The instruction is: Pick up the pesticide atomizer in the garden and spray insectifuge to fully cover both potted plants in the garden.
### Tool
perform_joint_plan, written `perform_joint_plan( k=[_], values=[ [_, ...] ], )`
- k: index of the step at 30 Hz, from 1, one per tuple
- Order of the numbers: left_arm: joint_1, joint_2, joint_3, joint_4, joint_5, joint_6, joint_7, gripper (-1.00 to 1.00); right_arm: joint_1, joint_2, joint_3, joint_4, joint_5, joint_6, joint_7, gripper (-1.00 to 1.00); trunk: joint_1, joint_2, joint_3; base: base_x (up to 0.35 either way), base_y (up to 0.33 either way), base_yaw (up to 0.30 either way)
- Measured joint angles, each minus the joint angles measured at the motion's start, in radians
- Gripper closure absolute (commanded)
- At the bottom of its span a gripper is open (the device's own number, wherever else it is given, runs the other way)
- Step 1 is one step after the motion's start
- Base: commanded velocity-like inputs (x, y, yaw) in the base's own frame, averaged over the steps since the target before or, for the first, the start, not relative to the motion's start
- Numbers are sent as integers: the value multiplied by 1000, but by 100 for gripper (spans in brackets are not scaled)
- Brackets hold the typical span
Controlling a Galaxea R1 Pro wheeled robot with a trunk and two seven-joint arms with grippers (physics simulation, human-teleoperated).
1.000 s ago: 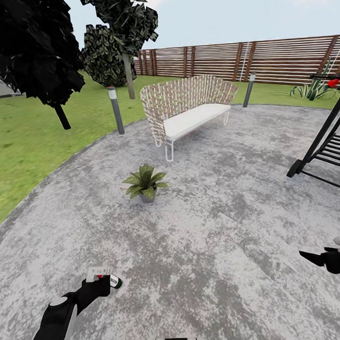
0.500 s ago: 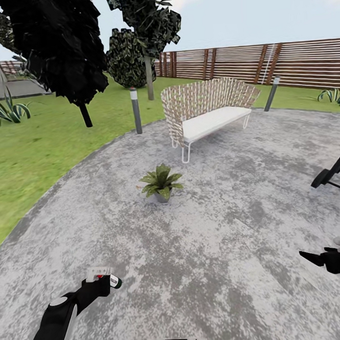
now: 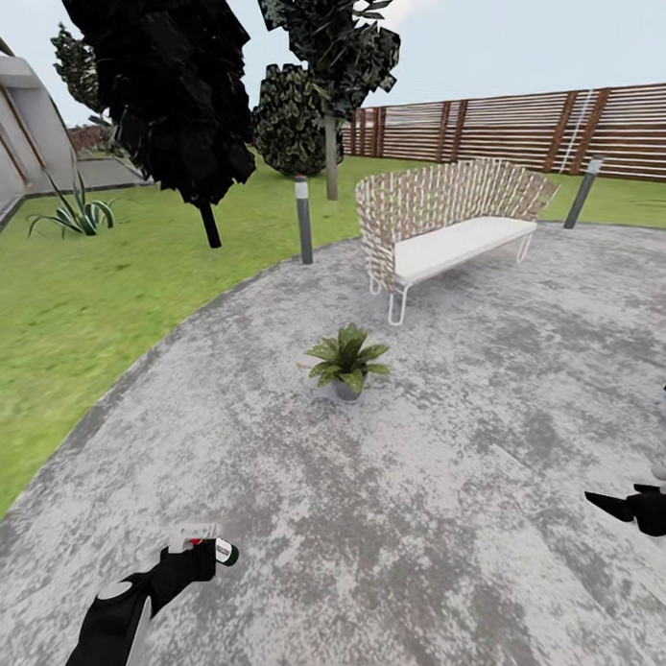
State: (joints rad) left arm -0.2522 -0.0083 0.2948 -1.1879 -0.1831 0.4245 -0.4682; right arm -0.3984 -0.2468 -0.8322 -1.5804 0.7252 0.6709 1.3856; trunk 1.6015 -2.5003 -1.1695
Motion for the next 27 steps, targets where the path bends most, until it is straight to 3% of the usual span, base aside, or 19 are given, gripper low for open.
perform_joint_plan(
  k=[27],
  values=[
    [0,0,-1,3,0,-1,2,100,0,2,0,0,-2,0,0,-100,0,0,31,0,0,218]
  ],
)
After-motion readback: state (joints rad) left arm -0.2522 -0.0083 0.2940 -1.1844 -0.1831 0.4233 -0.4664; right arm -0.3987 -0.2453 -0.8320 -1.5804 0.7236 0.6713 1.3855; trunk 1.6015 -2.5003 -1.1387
